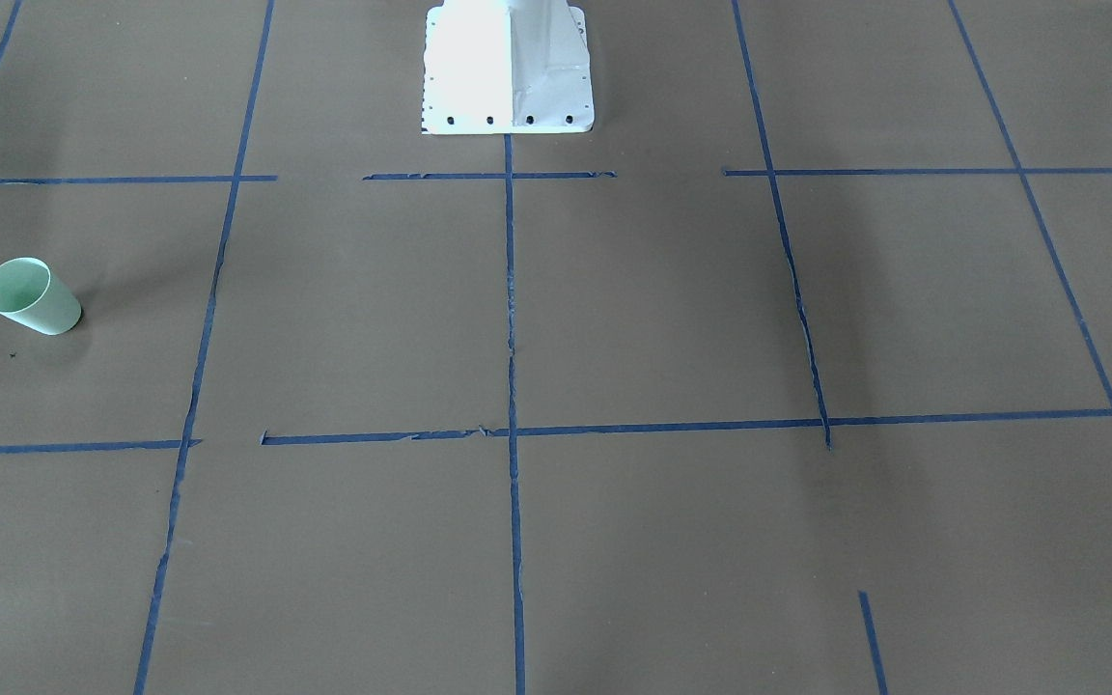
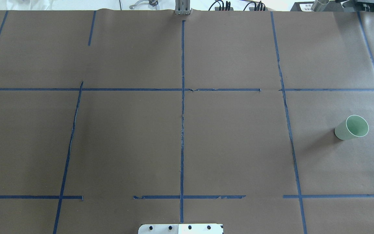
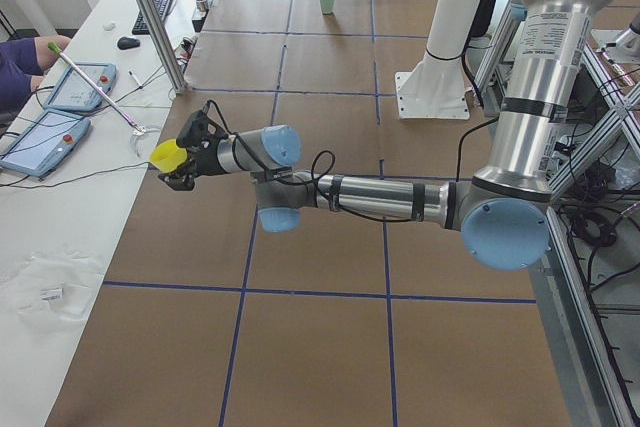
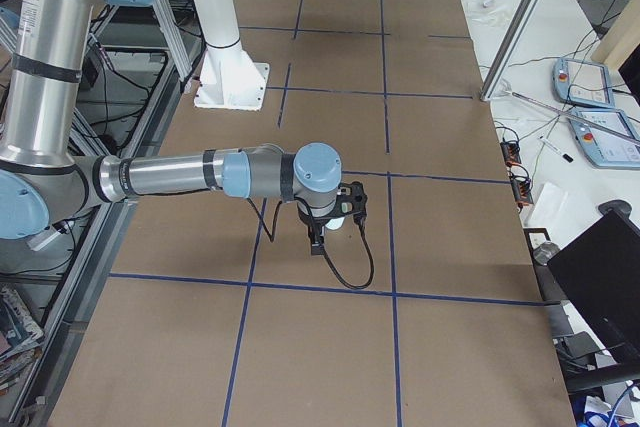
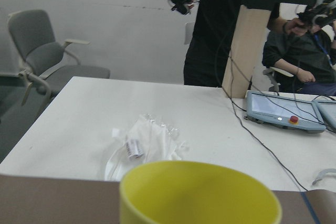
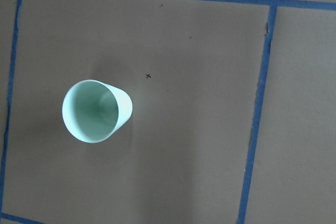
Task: Transfer and stack yellow cup on green cup
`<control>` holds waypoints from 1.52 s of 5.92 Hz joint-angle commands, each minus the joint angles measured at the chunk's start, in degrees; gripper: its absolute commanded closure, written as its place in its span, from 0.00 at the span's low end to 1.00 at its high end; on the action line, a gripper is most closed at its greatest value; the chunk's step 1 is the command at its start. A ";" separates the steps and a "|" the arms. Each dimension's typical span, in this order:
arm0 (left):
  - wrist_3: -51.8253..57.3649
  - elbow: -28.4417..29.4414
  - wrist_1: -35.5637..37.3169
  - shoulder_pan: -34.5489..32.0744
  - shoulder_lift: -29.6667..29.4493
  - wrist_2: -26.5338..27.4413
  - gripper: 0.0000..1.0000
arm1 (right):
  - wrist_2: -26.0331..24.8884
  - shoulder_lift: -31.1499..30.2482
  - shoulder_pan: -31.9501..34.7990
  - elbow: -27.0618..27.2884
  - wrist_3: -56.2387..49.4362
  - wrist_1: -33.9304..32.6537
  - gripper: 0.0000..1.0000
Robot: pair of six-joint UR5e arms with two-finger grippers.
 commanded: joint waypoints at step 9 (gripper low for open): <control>-19.52 9.69 39.41 49.16 -39.07 65.96 0.63 | -7.33 40.86 -17.87 0.32 26.46 -25.92 0.00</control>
